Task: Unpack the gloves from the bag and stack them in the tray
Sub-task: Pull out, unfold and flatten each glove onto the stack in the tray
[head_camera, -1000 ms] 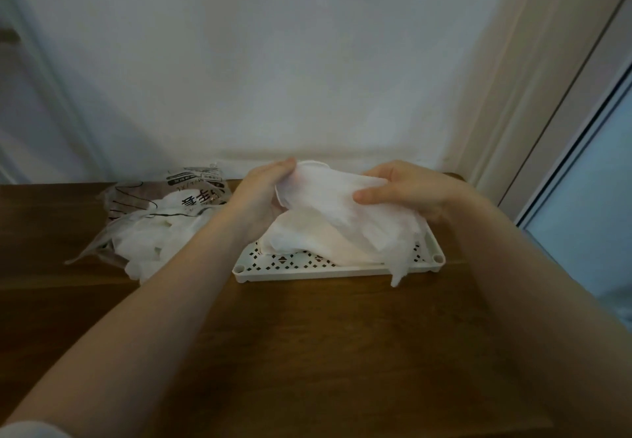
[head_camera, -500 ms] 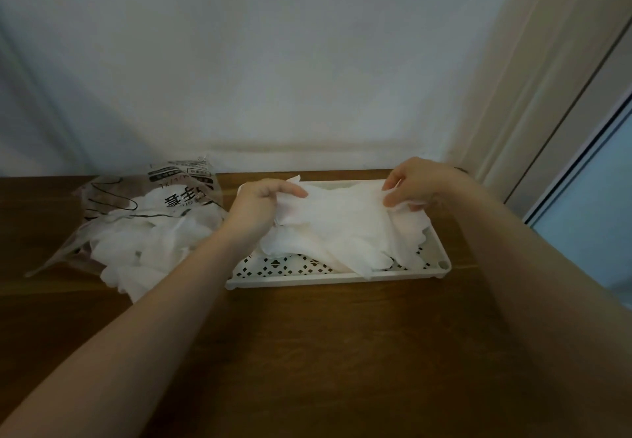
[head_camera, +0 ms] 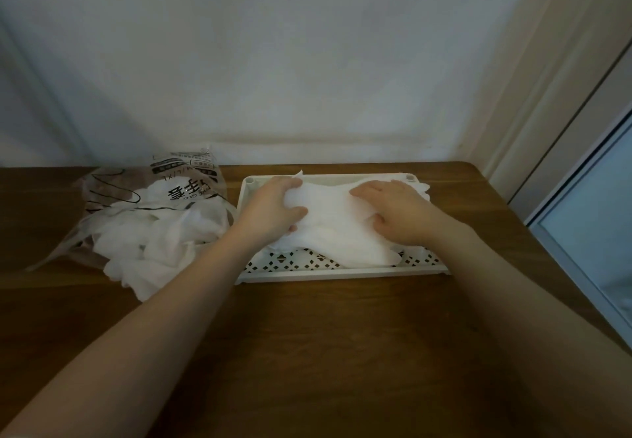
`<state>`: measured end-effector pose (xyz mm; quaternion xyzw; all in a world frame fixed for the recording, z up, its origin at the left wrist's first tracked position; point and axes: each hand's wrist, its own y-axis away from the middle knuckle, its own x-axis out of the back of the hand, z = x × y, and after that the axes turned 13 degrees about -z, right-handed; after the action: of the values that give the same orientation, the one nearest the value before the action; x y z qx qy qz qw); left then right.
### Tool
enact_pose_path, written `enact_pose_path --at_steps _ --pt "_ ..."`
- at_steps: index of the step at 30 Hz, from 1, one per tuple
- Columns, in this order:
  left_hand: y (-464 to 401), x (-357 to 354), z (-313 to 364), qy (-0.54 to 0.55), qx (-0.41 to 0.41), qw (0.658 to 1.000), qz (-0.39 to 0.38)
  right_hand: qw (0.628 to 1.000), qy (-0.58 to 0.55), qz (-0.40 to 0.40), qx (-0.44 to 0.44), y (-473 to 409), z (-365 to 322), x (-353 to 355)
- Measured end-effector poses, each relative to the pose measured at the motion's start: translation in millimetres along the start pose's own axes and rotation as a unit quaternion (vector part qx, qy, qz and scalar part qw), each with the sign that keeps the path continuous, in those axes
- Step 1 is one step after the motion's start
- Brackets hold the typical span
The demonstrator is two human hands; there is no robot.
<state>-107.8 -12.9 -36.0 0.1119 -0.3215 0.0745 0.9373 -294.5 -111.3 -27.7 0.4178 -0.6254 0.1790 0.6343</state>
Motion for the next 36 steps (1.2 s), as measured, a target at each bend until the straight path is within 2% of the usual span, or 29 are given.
enact_pose_path --at_steps 2,5,6,9,12,13,15,17,20,24,26,27,29,32,34,36 --pt "1.6 2.0 -0.9 -0.024 0.0 1.0 -0.003 0.999 0.01 -0.001 -0.03 8.1 7.7 -0.4" --pt "2.0 2.8 -1.5 -0.035 0.011 0.999 -0.019 0.98 0.194 0.0 -0.04 17.4 15.5 -0.5" --pt "2.4 2.5 -1.8 -0.042 0.016 0.999 -0.027 0.975 0.216 -0.011 -0.052 20.3 17.0 -1.4" --pt "1.7 0.9 -1.6 -0.071 0.017 0.997 -0.037 0.991 0.104 -0.005 -0.089 27.9 8.7 10.7" --pt "2.3 -0.3 -1.2 -0.102 0.01 0.994 -0.035 0.992 0.05 0.112 -0.042 12.7 -18.1 16.5" --pt "3.6 -0.9 -1.3 -0.116 0.01 0.993 -0.035 0.991 0.059 0.116 -0.021 5.2 -27.7 11.8" --pt "5.2 -1.5 -2.9 -0.173 0.025 0.984 -0.029 0.996 0.086 0.037 -0.007 -9.5 -36.7 -8.4" --pt "5.5 -1.3 -5.9 -0.249 0.046 0.967 -0.016 0.996 0.072 -0.04 -0.039 -16.4 -27.9 -27.1" --pt "6.0 -3.1 -8.5 -0.288 0.065 0.955 -0.024 0.995 0.023 -0.033 -0.09 -13.2 -6.4 -37.1" --pt "6.8 -4.4 -11.8 -0.282 0.101 0.953 -0.042 0.987 0.017 -0.047 -0.154 -7.4 4.1 -36.5" --pt "12.3 -3.4 -9.2 -0.288 0.098 0.952 -0.036 0.984 0.028 -0.049 -0.168 -4.7 -3.9 -27.1" --pt "18.3 -1.8 -6.9 -0.288 0.083 0.954 -0.017 0.985 0.03 -0.025 -0.165 -3.5 -12.9 -20.6" --pt "33.4 6.4 -0.5 -0.269 0.001 0.961 0.058 0.99 0.019 0.079 -0.116 0.0 -39.0 -5.6" --pt "56.3 28.9 2.0 -0.187 -0.178 0.95 0.174 0.966 -0.042 0.246 0.065 5.2 -92.9 12.6" --pt "69.5 43.8 -6.1 -0.119 -0.236 0.939 0.222 0.939 -0.066 0.282 0.185 7.4 -129.7 14.7" --pt "81.1 54.8 -19.8 -0.053 -0.238 0.939 0.243 0.923 -0.052 0.272 0.266 4.9 -160.2 9.8"
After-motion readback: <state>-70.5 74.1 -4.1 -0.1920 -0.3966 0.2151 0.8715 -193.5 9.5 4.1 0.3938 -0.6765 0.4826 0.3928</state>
